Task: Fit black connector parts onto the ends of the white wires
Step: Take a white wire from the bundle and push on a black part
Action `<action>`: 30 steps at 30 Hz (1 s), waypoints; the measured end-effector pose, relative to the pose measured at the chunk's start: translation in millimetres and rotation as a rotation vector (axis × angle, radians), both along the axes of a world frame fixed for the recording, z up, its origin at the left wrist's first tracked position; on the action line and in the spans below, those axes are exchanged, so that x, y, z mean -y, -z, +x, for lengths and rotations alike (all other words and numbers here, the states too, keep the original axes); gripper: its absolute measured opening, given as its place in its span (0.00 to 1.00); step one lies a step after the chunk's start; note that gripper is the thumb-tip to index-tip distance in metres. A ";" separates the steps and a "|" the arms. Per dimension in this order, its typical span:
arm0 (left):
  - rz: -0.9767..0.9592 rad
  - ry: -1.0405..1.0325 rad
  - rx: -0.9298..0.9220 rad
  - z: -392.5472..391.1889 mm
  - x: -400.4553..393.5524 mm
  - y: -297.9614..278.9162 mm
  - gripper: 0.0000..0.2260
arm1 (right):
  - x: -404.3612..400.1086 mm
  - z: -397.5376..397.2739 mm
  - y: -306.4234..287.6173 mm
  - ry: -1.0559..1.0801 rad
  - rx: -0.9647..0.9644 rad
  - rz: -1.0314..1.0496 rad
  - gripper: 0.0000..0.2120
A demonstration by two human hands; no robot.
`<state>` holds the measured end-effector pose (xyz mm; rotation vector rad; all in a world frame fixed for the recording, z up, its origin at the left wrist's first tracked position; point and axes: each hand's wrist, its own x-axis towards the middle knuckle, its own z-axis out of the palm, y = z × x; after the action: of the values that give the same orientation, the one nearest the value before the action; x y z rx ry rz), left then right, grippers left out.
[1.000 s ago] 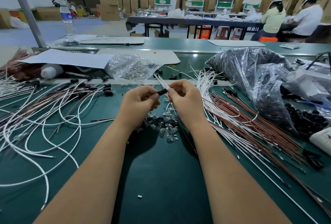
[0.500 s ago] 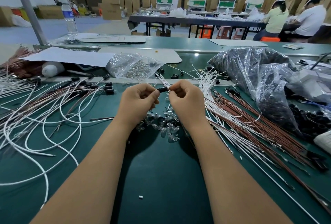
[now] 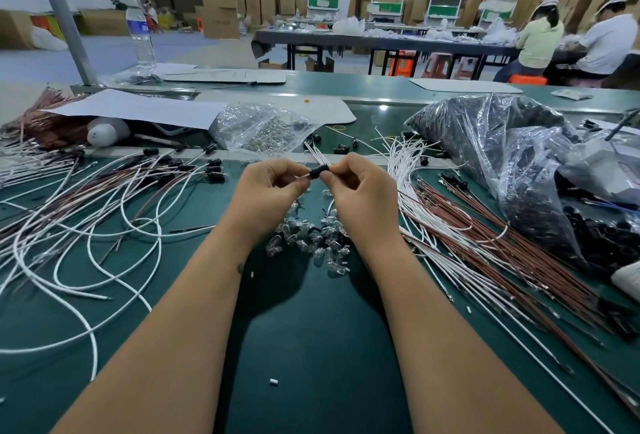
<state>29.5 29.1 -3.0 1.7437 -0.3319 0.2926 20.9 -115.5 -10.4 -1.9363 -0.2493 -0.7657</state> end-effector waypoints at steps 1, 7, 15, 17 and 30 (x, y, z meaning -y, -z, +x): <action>-0.003 0.025 -0.019 0.5 -1.5 -1.3 0.09 | 0.1 -0.1 -0.5 -0.003 -0.006 0.005 0.06; -0.084 -0.039 -0.064 2.5 -14.4 0.8 0.09 | 1.4 -0.6 -6.9 0.059 -0.107 -0.099 0.04; -0.417 0.078 -0.015 5.2 -22.3 -0.5 0.12 | -22.8 -13.0 -7.7 -0.170 -0.293 -0.757 0.16; -0.431 0.136 -0.019 5.0 -20.6 -0.3 0.13 | -26.5 -14.8 -7.6 -0.184 -0.293 -0.776 0.13; -0.336 -0.094 -0.049 9.2 -22.0 4.1 0.08 | -32.5 -9.7 -4.3 -0.219 -0.321 -0.705 0.06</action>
<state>38.7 51.0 -7.1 1.4345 -0.1542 0.3522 11.1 -83.1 -6.1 -2.5962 -0.5785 -0.2128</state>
